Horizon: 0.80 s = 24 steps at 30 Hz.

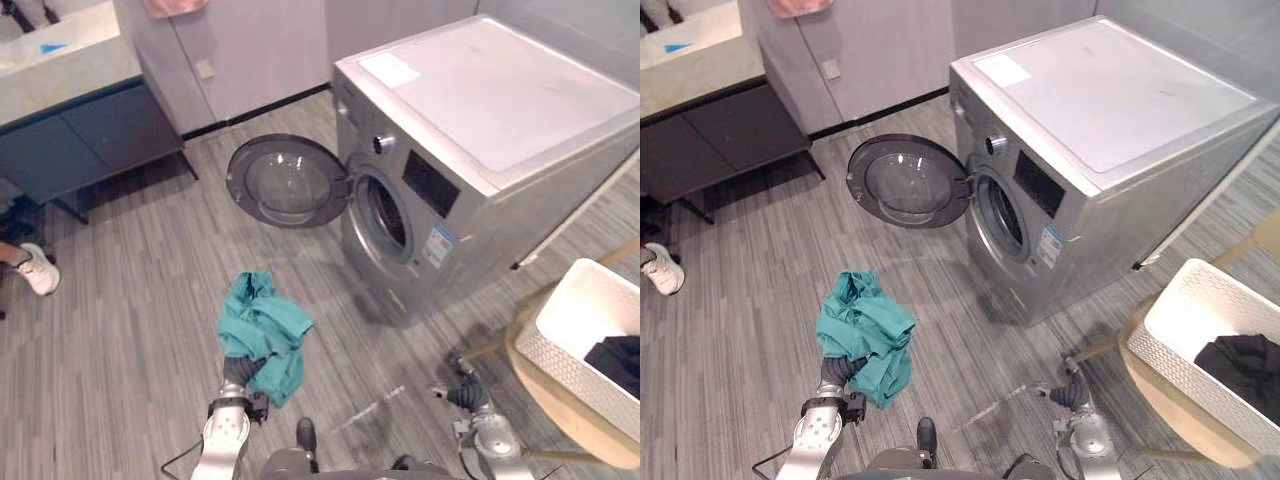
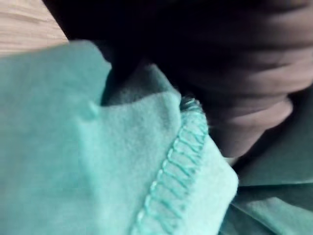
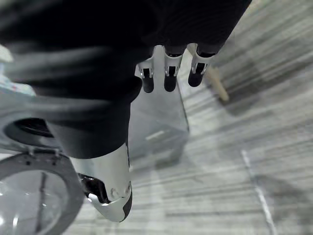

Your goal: Pick up the laundry basket with both hands and put the clothes into the washing machine.

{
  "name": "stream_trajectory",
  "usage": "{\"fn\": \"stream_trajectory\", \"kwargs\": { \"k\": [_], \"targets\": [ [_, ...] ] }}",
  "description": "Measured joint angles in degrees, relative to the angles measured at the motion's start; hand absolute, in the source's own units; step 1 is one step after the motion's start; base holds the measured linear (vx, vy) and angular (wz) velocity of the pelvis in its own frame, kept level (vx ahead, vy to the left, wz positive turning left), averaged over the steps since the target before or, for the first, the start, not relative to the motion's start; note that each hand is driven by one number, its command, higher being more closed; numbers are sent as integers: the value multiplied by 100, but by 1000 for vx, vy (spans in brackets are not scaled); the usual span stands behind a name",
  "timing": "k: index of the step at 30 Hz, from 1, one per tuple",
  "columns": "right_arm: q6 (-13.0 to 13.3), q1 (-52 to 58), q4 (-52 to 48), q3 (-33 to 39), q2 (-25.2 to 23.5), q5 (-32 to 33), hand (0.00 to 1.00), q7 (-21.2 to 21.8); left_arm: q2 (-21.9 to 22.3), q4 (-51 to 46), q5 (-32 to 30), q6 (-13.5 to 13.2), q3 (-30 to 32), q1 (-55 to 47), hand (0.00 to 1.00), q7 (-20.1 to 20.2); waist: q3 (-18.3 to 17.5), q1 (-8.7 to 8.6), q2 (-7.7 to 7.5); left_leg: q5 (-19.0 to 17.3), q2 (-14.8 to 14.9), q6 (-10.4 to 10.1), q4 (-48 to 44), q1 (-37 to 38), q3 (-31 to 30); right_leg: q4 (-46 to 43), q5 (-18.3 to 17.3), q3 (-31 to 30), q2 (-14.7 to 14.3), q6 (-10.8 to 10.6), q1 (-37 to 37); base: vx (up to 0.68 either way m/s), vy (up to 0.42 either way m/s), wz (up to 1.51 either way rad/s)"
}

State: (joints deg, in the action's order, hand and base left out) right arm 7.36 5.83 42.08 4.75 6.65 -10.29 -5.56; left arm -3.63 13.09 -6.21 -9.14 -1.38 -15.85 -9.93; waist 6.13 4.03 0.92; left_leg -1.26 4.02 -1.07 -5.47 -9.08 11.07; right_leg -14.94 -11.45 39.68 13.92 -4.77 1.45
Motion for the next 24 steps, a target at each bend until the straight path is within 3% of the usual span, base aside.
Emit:
{"fn": "stream_trajectory", "kwargs": {
  "k": [2, 3, 4, 5, 6, 8, 10, 12, 13, 14, 15, 16, 18, 19, 20, 22, 24],
  "targets": [
    [-59, -18, 155, 40, -39, -14, 0, -65, 25, 1, 0, 24, -5, -73, 100, 49, 98, 4, -103, -425, -100, 31, -462, -3, -62, -734, -133, -55, 336, -96, 9, 209, 156, 32],
    [-127, 34, 152, 134, -38, -19, 0, -86, 23, -1, -2, 50, -22, -159, 100, 139, 125, -41, -103, -714, -210, 126, -675, 18, -238, -1714, -126, -347, 690, 110, 238, 188, 152, 48],
    [-142, 66, 152, 156, -34, -22, 0, -107, 18, -4, -5, 51, -19, -160, 100, 141, 157, -59, -129, -834, -236, 165, -750, 82, -327, -2260, -3, -683, 838, 301, 446, 269, 166, 53],
    [-151, 119, 155, 148, -57, -21, 0, -140, -44, -3, -5, 64, -22, -186, 100, 130, 259, -139, -118, -999, -268, 228, -844, 237, -468, -3106, 25, -1518, 831, 416, 903, 278, 80, 55],
    [-154, 128, 144, 146, -135, -20, 0, -165, -114, 4, -7, 119, -15, -175, 100, 112, 345, -234, -71, -1100, -220, 239, -847, 368, -658, -3281, -381, -2064, 432, 250, 1183, 336, 86, 59],
    [-155, 152, 144, 134, -185, -18, 0, -168, -246, 4, -7, 125, -7, -170, 100, 105, 426, -334, -103, -1173, -197, 234, -668, 682, -815, -3018, -578, -2298, 5, 216, 1525, 308, 12, 53],
    [-153, 175, 139, 147, -142, 1, 0, -188, -244, 3, -8, 128, -59, -106, 100, 115, 445, -374, -101, -1294, -195, 214, -556, 931, -910, -2491, -554, -2270, -215, 194, 1983, 353, -36, 45],
    [-154, 159, 87, 150, -113, 12, 0, -188, -225, 4, -13, 128, -77, 38, 100, 118, 484, -494, -94, -1380, -185, 87, -485, 1192, -1091, -1475, -125, -2237, -410, 252, 2321, 438, -101, 73],
    [-152, 250, -76, 148, -112, 12, 0, -191, -256, 52, -70, 126, -89, 110, 100, 120, 509, -565, -137, -1530, -171, -107, -457, 1420, -1277, -923, 773, -2287, -553, 553, 2267, 501, -156, 94],
    [-142, 289, -83, 149, -86, 12, 0, -191, -216, 115, -88, 122, -129, 166, 100, 120, 520, -646, -77, -1563, -149, -164, -513, 1503, -1318, -1018, 913, -2280, -574, 758, 2215, 655, -184, 79],
    [-149, 204, -99, 148, -56, 12, 0, -184, -155, 112, -116, 133, -227, 233, 100, 128, 519, -602, 33, -1491, 31, -331, -809, 1409, -1251, -1146, 746, -2125, -598, 744, 2156, 548, -195, 45],
    [-147, 144, -231, 140, -69, 13, 0, -177, -144, 108, -115, 128, -331, 315, 100, 127, 568, -609, 72, -1365, 110, -543, -1720, 1020, -1195, -1117, 534, -2012, -677, 780, 1983, 662, -264, 30],
    [-143, 135, -405, 127, -55, 20, 0, -179, -68, 102, -114, 128, -353, 362, 100, 201, 667, -600, 203, -1071, 340, -696, -3128, 533, -1068, -851, 459, -1960, -881, 859, 1556, 570, -242, -13],
    [-119, 124, -586, 12, -83, 44, 0, -194, -17, 98, -113, 129, -434, 291, 100, 258, 723, -427, 173, -991, 772, -581, -4800, -1, -847, -491, 382, -2161, -1243, 985, 932, 487, -147, -74],
    [-109, 122, -652, -11, -91, 51, 0, -202, -23, 99, -114, 130, -508, 295, 100, 260, 735, -387, 160, -1049, 830, -489, -5098, -127, -768, -388, 366, -2229, -1298, 1004, 737, 465, -139, -85],
    [-93, 86, -758, -9, -113, 56, 0, -207, -8, 78, -114, 103, -752, 409, 100, 365, 795, -312, -34, -1194, 796, -255, -5090, -527, -551, -39, 363, -2512, -1320, 1008, 330, 323, -86, -58],
    [-98, 26, -704, -8, -93, 56, 0, -208, 20, 79, -115, 96, -847, 467, 100, 384, 808, -303, -53, -1226, 762, -203, -4486, -826, -589, 160, 363, -2785, -1378, 1007, 178, 313, -29, -74]
  ]
}}
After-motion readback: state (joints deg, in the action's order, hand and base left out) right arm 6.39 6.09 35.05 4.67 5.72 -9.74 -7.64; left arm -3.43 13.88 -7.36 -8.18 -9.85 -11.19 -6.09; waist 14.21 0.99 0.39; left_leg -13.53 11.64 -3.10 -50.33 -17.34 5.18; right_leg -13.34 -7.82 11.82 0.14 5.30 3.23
